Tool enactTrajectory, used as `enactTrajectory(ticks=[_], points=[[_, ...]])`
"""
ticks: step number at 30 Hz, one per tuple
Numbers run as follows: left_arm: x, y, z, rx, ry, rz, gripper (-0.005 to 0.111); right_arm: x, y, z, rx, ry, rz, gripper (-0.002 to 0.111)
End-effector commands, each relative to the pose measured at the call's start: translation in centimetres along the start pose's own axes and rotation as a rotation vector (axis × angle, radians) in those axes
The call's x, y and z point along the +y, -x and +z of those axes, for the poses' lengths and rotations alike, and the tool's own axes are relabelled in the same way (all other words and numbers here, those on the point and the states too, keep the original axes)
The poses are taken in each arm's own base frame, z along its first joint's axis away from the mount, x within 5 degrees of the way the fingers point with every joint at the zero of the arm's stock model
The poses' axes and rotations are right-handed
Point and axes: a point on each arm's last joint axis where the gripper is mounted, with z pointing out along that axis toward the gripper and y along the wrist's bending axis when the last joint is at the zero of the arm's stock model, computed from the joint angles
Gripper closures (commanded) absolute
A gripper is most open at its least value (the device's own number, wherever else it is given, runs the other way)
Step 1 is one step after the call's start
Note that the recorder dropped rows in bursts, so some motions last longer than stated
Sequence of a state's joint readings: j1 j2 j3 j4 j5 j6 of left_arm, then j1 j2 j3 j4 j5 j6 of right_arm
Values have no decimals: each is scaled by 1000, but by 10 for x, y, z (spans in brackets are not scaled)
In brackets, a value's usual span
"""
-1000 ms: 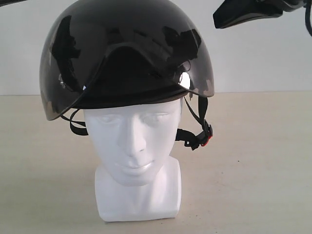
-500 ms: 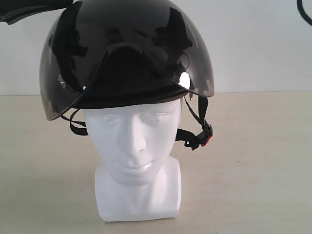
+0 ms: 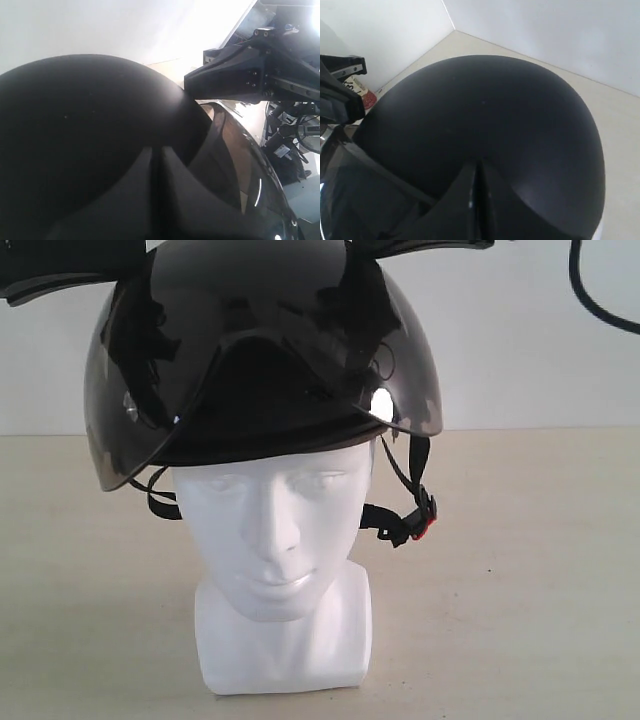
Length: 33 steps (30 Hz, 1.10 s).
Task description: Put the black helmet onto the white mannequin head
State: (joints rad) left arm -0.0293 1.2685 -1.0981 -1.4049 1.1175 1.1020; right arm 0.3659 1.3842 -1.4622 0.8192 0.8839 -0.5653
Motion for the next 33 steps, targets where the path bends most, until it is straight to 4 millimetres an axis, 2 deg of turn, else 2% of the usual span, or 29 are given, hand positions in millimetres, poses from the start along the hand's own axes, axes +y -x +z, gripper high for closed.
enactTrajectory(ticks=[1, 16, 26, 33], points=[[-4, -8, 1, 80, -42, 9, 102, 8, -3, 4, 38, 32, -27, 108], [-6, -10, 1, 101, -63, 12, 102, 12, -16, 3, 176, 75, 55, 108], [-5, -14, 0, 143, -49, -5, 102, 1, -53, 12, 226, 40, 132, 108], [-4, -15, 0, 155, -41, -18, 102, 5, -56, 9, 221, 57, 135, 108]])
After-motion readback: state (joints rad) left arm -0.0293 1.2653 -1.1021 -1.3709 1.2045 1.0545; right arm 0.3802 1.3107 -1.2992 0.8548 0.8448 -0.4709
